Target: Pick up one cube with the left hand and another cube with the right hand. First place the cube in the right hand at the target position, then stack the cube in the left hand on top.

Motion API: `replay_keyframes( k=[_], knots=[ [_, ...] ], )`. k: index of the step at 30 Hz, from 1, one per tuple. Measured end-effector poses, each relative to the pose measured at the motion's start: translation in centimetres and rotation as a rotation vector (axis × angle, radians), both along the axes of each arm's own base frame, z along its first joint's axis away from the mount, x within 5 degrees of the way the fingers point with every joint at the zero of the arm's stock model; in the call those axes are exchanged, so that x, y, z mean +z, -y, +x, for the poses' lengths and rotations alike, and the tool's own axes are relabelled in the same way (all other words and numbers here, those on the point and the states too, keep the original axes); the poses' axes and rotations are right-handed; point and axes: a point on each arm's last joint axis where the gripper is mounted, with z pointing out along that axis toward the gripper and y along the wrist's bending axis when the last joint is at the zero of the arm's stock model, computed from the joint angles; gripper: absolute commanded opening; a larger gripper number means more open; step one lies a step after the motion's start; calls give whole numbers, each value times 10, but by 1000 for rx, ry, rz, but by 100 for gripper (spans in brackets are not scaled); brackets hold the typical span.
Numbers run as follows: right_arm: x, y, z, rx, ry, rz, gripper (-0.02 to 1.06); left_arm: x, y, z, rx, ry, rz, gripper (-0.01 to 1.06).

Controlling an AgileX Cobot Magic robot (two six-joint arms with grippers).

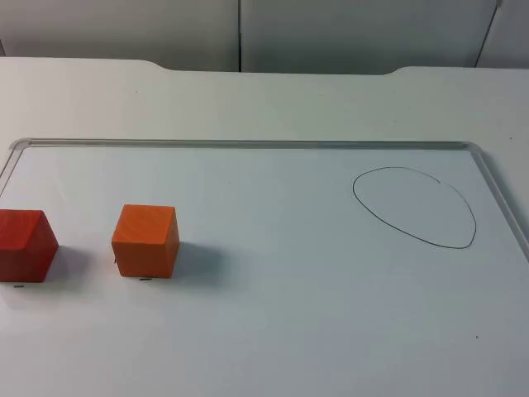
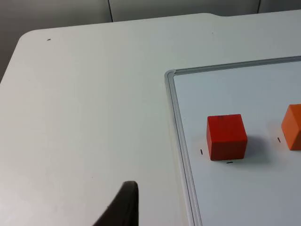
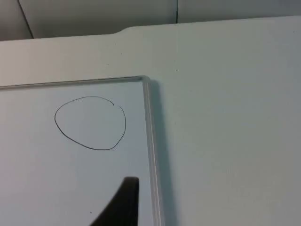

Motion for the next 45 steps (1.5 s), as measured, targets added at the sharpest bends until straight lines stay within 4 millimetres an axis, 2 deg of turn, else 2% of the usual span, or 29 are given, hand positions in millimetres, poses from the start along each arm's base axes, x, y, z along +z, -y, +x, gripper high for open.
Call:
replay_keyframes(
  k=[3, 8, 23, 27, 28, 32, 34, 36, 37, 39, 40, 45],
  knots=[
    [4, 0, -1, 0, 10, 0, 105, 0, 0, 0, 0, 0, 0, 105],
    [13, 0, 9, 3, -20, 0, 105, 0, 0, 0, 0, 0, 0, 105],
    [64, 0, 63, 47, -80, -44, 105, 0, 0, 0, 0, 0, 0, 105],
    [83, 1, 91, 54, -105, -53, 105, 0, 0, 0, 0, 0, 0, 105],
    [83, 1, 91, 54, -105, -53, 105, 0, 0, 0, 0, 0, 0, 105],
    [98, 2, 118, 65, -119, -72, 105, 0, 0, 0, 0, 0, 0, 105],
    [101, 2, 126, 72, -124, -74, 104, 0, 0, 0, 0, 0, 0, 105],
    [117, 0, 143, 102, -107, -73, 103, 0, 0, 0, 0, 0, 0, 105],
    [117, 0, 143, 102, -107, -73, 103, 0, 0, 0, 0, 0, 0, 105],
    [129, -4, 157, 149, -90, -63, 103, 0, 0, 0, 0, 0, 0, 105],
    [129, -4, 157, 149, -90, -63, 103, 0, 0, 0, 0, 0, 0, 105],
    [157, -20, 199, 335, -35, -6, 103, 0, 0, 0, 0, 0, 0, 105]
  ],
)
